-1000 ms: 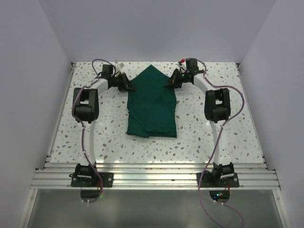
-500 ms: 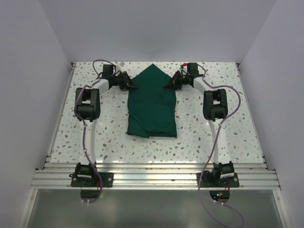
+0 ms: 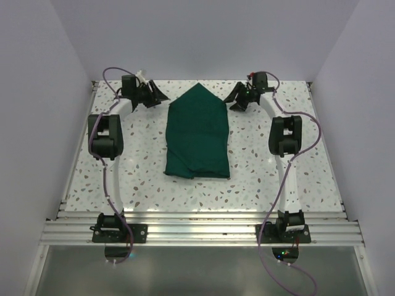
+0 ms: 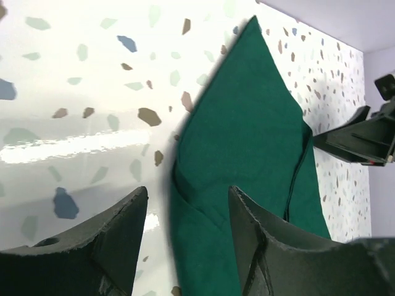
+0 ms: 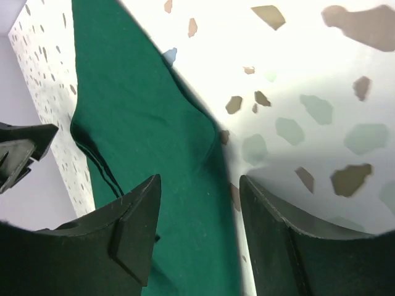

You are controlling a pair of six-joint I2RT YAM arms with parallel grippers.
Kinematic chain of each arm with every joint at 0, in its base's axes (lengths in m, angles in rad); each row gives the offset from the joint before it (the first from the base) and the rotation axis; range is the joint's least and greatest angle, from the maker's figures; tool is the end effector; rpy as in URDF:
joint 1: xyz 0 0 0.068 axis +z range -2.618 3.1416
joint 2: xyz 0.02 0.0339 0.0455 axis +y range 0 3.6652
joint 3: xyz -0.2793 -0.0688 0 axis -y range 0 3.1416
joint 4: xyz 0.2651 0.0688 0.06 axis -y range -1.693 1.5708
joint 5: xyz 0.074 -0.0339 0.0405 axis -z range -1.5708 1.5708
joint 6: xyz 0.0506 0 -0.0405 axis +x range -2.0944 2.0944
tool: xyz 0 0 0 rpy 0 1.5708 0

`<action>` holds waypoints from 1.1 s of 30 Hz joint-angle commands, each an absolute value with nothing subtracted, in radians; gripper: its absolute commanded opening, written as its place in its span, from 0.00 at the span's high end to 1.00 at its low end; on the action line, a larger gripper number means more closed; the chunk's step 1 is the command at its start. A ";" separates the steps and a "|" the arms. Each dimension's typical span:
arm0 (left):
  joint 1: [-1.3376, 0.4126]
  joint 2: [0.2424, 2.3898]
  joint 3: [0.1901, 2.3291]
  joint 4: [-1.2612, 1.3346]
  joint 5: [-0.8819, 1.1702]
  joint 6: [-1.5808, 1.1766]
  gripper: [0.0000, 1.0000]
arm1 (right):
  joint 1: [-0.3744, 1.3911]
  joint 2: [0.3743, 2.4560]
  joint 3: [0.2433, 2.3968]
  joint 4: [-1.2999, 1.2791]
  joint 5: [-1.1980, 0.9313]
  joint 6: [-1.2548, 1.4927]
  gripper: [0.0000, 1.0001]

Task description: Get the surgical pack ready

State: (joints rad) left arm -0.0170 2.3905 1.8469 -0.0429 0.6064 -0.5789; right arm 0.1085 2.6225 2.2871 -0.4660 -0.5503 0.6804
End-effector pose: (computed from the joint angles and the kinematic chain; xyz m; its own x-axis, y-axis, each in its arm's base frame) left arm 0.5778 -0.0387 0.1544 -0.7305 -0.4372 -0.5246 0.1062 0.6861 -0.7197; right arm 0.6076 0.0928 0.1373 -0.8407 0.4478 -0.3045 0.0964 0.6770 0.7297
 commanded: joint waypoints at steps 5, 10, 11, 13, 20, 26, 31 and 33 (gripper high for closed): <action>-0.009 2.470 1.963 -0.113 0.595 -0.551 0.44 | 0.103 2.650 2.405 -0.575 -0.491 0.571 0.42; -0.041 2.508 1.965 -0.089 0.644 -0.557 0.45 | 0.109 2.681 2.407 -0.555 -0.560 0.542 0.45; -0.046 2.523 1.977 -0.106 0.647 -0.554 0.46 | 0.110 2.686 2.419 -0.570 -0.561 0.535 0.46; -0.060 2.536 1.996 -0.118 0.649 -0.548 0.46 | 0.118 2.683 2.395 -0.568 -0.561 0.528 0.46; -0.067 2.583 2.040 -0.117 0.676 -0.560 0.50 | 0.144 2.723 2.414 -0.561 -0.561 0.532 0.50; -0.069 2.628 2.077 -0.118 0.729 -0.581 0.71 | 0.150 2.734 2.401 -0.555 -0.542 0.545 0.60; -0.064 2.648 2.109 -0.080 0.755 -0.640 0.88 | 0.147 2.752 2.469 -0.542 -0.537 0.580 0.76; -0.063 2.645 2.125 -0.055 0.770 -0.682 0.95 | 0.149 2.758 2.497 -0.529 -0.549 0.620 0.90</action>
State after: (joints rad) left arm -0.0658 2.6240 2.0785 -0.0860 0.7315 -0.6258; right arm 0.1440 2.7243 2.4332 -0.5316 -0.5655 0.5781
